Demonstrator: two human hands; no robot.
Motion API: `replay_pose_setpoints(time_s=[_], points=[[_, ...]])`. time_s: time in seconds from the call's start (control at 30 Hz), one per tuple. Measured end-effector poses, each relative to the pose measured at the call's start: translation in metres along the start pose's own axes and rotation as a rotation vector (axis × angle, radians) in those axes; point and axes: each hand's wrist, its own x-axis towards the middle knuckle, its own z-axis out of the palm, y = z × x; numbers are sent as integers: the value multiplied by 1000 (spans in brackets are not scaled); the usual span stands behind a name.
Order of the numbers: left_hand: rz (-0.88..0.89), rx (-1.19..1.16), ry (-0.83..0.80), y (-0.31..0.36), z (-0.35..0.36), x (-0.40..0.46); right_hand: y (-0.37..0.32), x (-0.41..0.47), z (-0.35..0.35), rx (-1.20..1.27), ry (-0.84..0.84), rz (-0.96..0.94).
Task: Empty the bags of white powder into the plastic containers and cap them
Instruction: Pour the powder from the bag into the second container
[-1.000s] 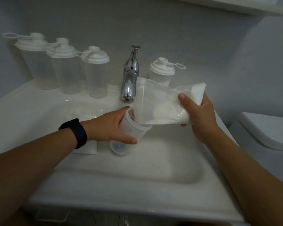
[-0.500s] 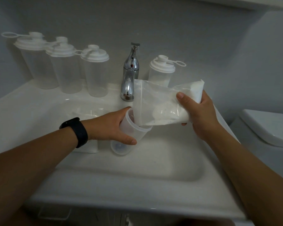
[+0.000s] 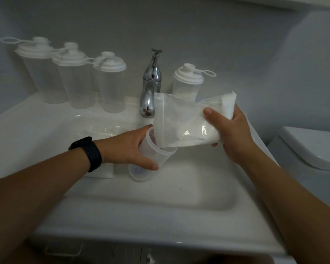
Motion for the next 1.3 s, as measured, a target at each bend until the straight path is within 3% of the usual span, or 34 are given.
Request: replay_pose_setpoints(time_s=[0.33,1.3], points=[[11,-42,-95,2,1,-1,-2,-2,1,-35,-17,3],[-16,-13,-60,2,1,-1,-4,-1,-2,-52,-6,1]])
